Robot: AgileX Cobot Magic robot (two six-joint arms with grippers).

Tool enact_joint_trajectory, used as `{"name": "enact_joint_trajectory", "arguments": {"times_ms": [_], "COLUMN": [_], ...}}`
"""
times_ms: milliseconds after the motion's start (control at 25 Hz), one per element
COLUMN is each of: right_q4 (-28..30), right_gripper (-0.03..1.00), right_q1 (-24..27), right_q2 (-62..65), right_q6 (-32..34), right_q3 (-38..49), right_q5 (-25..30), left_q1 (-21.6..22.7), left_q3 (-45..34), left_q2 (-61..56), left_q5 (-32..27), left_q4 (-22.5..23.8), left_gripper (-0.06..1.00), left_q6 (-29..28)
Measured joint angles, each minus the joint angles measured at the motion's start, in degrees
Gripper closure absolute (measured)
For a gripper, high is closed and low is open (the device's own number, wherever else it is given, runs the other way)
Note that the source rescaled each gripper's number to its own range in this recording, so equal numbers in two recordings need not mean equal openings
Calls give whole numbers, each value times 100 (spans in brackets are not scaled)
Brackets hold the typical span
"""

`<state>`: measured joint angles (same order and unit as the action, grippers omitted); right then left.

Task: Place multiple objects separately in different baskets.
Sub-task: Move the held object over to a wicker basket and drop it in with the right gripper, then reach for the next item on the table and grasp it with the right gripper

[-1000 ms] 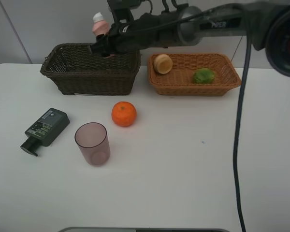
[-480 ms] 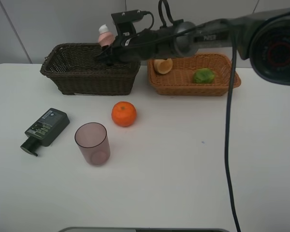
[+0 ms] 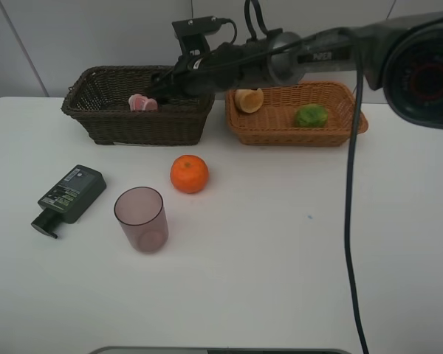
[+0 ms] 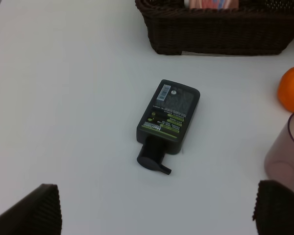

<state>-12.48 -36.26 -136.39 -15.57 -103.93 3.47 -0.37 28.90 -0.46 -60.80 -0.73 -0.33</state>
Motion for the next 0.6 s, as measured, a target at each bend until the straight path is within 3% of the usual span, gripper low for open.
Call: {"name": "enact_joint_trajectory", "arguments": {"times_ms": [280, 400, 600], "right_q4": [293, 652, 979], "right_gripper": [21, 21, 21], "right_q1": [0, 0, -6], "right_q2": [447, 699, 1043], "right_q6": [0, 0, 0], "right_q3": [0, -29, -39], "right_q5": [673, 1355, 3073], "left_q1": [0, 0, 0], "left_q3": [0, 0, 0], "left_q2": [0, 0, 0], "left_q5": [0, 0, 0], "left_q4": [0, 0, 0], "left_gripper": [-6, -6, -6], "left_q6": [0, 0, 0]}}
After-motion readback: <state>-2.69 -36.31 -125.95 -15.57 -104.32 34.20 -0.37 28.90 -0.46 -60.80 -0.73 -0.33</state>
